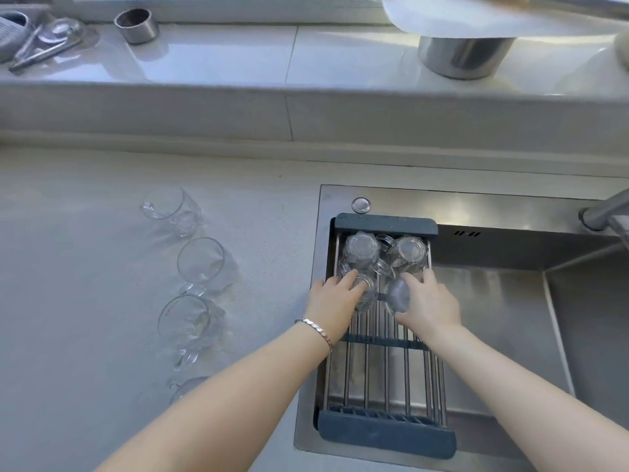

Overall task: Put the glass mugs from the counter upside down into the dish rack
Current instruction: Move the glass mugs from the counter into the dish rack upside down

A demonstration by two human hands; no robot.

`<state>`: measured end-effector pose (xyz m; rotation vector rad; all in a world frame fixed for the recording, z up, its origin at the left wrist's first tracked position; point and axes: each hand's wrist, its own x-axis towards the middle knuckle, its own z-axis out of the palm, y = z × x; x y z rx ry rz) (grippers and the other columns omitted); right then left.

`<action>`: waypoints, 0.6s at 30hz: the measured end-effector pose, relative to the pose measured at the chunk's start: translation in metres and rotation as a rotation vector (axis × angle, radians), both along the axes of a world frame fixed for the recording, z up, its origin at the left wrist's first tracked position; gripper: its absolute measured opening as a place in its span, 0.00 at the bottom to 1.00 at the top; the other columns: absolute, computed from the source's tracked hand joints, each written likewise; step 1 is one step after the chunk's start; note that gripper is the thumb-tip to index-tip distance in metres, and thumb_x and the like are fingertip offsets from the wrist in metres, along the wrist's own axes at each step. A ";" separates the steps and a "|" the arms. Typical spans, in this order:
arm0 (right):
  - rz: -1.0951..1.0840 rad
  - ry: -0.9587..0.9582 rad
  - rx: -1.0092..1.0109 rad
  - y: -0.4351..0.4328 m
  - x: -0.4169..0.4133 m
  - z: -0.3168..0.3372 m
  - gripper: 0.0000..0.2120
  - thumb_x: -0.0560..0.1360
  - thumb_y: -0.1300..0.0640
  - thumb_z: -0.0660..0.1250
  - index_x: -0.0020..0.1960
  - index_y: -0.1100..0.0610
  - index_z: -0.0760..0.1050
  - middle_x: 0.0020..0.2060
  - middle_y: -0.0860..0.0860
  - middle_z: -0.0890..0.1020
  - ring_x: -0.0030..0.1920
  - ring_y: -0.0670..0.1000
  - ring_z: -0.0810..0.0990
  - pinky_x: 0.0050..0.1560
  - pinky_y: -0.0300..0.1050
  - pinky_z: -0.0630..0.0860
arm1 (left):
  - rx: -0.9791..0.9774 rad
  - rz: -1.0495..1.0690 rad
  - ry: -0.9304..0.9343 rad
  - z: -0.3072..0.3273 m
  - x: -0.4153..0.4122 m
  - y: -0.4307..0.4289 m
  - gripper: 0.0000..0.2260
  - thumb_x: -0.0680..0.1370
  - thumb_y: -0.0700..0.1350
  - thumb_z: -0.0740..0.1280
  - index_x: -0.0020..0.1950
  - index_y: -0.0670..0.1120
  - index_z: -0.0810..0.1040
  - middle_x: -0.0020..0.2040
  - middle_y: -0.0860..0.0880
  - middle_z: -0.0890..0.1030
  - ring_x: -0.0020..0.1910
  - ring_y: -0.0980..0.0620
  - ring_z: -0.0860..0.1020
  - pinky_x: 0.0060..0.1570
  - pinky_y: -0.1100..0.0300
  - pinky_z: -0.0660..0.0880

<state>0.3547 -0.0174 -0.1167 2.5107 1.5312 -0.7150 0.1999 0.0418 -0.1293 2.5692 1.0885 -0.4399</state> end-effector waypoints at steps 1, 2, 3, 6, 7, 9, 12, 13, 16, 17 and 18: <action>0.007 0.005 0.017 -0.002 -0.002 -0.003 0.33 0.70 0.53 0.70 0.71 0.52 0.61 0.64 0.56 0.68 0.59 0.59 0.73 0.48 0.48 0.74 | -0.010 0.007 0.003 -0.002 0.000 0.001 0.27 0.77 0.39 0.64 0.73 0.50 0.58 0.77 0.46 0.56 0.70 0.42 0.66 0.65 0.46 0.66; 0.000 0.022 0.050 -0.005 -0.004 -0.005 0.33 0.71 0.55 0.69 0.72 0.52 0.60 0.66 0.56 0.67 0.60 0.59 0.72 0.51 0.49 0.74 | -0.029 0.015 0.011 -0.003 0.000 0.001 0.27 0.77 0.40 0.64 0.73 0.50 0.58 0.78 0.47 0.55 0.71 0.43 0.64 0.66 0.47 0.65; -0.016 0.044 0.094 -0.008 -0.006 -0.005 0.32 0.71 0.56 0.69 0.72 0.54 0.59 0.67 0.56 0.66 0.61 0.60 0.72 0.52 0.50 0.74 | -0.056 0.024 0.019 -0.002 0.000 0.001 0.27 0.78 0.40 0.63 0.74 0.50 0.57 0.78 0.47 0.54 0.73 0.44 0.62 0.68 0.47 0.63; -0.057 0.095 0.208 -0.020 -0.014 0.002 0.30 0.71 0.60 0.70 0.70 0.58 0.63 0.69 0.60 0.64 0.65 0.62 0.70 0.57 0.53 0.73 | -0.134 0.101 -0.030 0.014 -0.008 -0.002 0.24 0.80 0.43 0.58 0.75 0.49 0.56 0.79 0.48 0.52 0.76 0.46 0.54 0.73 0.47 0.56; -0.041 0.101 0.241 -0.023 -0.018 0.005 0.28 0.71 0.60 0.70 0.68 0.59 0.65 0.69 0.61 0.64 0.66 0.62 0.68 0.59 0.55 0.72 | -0.131 0.147 -0.067 0.022 -0.015 -0.003 0.24 0.80 0.43 0.58 0.75 0.49 0.57 0.78 0.48 0.53 0.77 0.47 0.54 0.74 0.48 0.55; 0.042 0.144 0.289 -0.027 -0.032 0.011 0.25 0.71 0.62 0.70 0.66 0.59 0.68 0.68 0.60 0.67 0.69 0.60 0.66 0.65 0.54 0.68 | -0.091 0.239 -0.133 0.040 -0.039 -0.004 0.24 0.79 0.43 0.59 0.74 0.48 0.59 0.78 0.48 0.55 0.76 0.48 0.55 0.74 0.49 0.54; 0.148 0.362 0.305 -0.017 -0.065 0.022 0.26 0.72 0.64 0.67 0.68 0.57 0.66 0.67 0.54 0.69 0.69 0.53 0.66 0.69 0.46 0.63 | 0.136 0.364 -0.214 0.067 -0.096 -0.004 0.23 0.72 0.44 0.66 0.67 0.44 0.71 0.72 0.43 0.68 0.71 0.43 0.67 0.68 0.46 0.65; 0.173 0.437 0.308 -0.009 -0.079 0.025 0.26 0.72 0.64 0.67 0.69 0.57 0.65 0.67 0.53 0.69 0.69 0.51 0.66 0.68 0.43 0.63 | 0.236 0.432 -0.211 0.074 -0.117 -0.003 0.23 0.68 0.44 0.70 0.63 0.42 0.74 0.67 0.40 0.74 0.65 0.39 0.73 0.63 0.45 0.70; 0.228 0.587 0.281 0.026 -0.124 0.029 0.29 0.72 0.62 0.68 0.70 0.57 0.62 0.69 0.52 0.68 0.70 0.50 0.65 0.69 0.43 0.62 | 0.196 0.743 -0.090 0.092 -0.168 0.002 0.33 0.66 0.50 0.75 0.68 0.42 0.69 0.66 0.39 0.71 0.63 0.37 0.71 0.63 0.47 0.69; 0.235 0.634 0.258 0.040 -0.139 0.030 0.32 0.71 0.61 0.69 0.71 0.57 0.60 0.70 0.52 0.66 0.71 0.50 0.64 0.70 0.44 0.63 | 0.114 0.799 -0.035 0.094 -0.181 0.003 0.38 0.67 0.55 0.74 0.72 0.44 0.63 0.68 0.41 0.66 0.66 0.40 0.68 0.65 0.49 0.67; 0.231 0.683 0.237 0.053 -0.154 0.030 0.36 0.70 0.60 0.71 0.73 0.56 0.56 0.71 0.52 0.64 0.72 0.50 0.63 0.71 0.46 0.63 | 0.062 0.811 0.006 0.094 -0.192 0.003 0.41 0.67 0.58 0.72 0.74 0.46 0.58 0.70 0.43 0.63 0.68 0.42 0.66 0.66 0.51 0.66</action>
